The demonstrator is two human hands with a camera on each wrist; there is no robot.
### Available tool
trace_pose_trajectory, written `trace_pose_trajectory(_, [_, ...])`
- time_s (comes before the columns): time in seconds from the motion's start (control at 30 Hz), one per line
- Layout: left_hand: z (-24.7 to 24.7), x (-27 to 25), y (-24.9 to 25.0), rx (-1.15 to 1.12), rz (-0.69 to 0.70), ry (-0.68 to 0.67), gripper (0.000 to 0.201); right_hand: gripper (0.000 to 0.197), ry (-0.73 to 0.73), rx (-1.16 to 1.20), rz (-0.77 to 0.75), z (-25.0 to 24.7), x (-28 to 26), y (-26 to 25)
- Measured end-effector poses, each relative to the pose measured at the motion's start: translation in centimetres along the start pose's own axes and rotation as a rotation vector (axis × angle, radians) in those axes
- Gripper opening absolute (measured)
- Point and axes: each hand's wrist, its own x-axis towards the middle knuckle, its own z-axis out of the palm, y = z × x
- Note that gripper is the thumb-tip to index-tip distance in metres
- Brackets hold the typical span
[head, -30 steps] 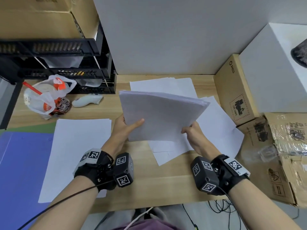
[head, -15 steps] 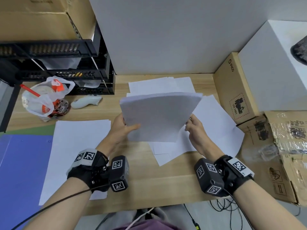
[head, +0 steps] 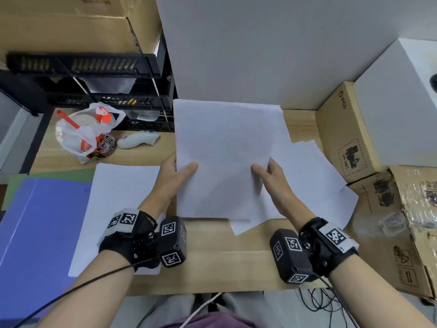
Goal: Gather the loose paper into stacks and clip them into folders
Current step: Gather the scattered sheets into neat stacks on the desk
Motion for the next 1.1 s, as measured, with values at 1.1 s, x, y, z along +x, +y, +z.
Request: trace_pose_trajectory(1.1, [-4.6, -0.9, -5.8, 0.304, -0.324, 0.047, 0.050, 0.051, 0.073, -0.393, 0.338, -8.7, 3.2, 8.7])
